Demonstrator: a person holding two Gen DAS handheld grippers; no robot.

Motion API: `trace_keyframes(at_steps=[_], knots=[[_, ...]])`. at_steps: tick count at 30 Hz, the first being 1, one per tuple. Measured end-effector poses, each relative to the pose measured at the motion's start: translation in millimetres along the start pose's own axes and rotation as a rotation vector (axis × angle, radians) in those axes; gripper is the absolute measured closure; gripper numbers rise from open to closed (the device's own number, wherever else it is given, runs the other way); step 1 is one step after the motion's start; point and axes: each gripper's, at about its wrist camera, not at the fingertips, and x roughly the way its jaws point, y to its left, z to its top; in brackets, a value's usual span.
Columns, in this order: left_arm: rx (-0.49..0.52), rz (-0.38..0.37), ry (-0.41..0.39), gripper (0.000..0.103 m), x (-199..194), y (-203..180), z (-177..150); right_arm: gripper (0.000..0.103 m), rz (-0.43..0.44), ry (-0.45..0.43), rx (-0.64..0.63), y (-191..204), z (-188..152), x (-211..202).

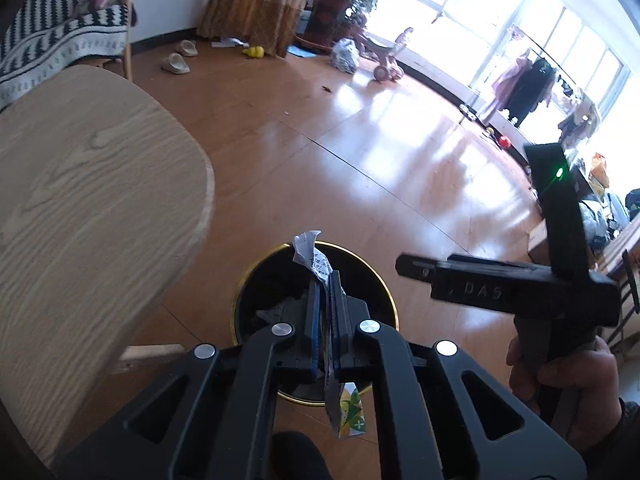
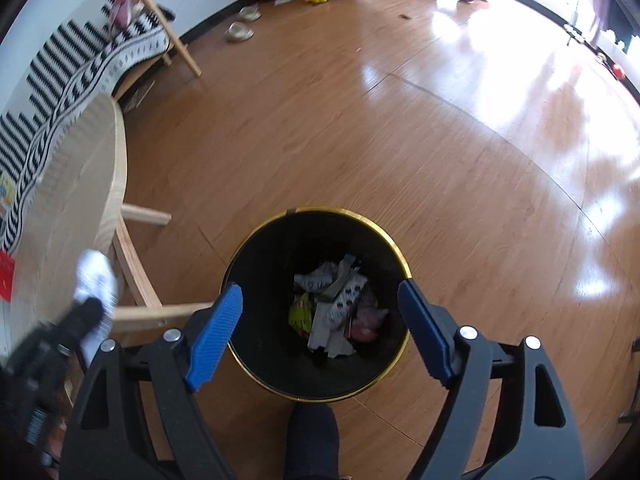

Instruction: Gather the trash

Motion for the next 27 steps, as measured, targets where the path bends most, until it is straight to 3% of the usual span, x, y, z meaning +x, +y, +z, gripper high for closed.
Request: trace_keyframes(at_steps=[5,6,8,9,10,14,19,22,27], knots=[[0.041,-0.059,0.026,0.098,24,-14,0,0.023,-0.003,-0.059,0.037,-6,6,-16],[0.045,-0.06,0.034,0.09,27,-16,-1,0.022,-0.002,-0.071,0.044,-7,6,-19],[0.057,-0.041,0.041,0.053,33,-18,-2,0.019,0.001,-0.089,0.052,-7,9,-25],[0.056,-0.027,0.027,0.029,32,-17,-2,0.019,0.004,-0.098,0.054,-6,10,-28],[0.054,-0.015,0.013,0.025,31,-16,-3,0.018,0.004,-0.105,0.055,-5,11,-30],[0.027,0.021,0.004,0.021,15,-3,2,0.016,0.008,-0.122,0.048,5,13,-36],[-0.033,0.103,-0.086,0.01,-40,37,10,0.012,0.016,-0.158,-0.033,46,19,-43],[-0.071,0.225,-0.148,0.009,-82,72,6,0.011,0.046,-0.189,-0.134,100,19,-48],[-0.202,0.366,-0.211,0.009,-155,141,-12,0.011,0.13,-0.204,-0.304,202,6,-50]])
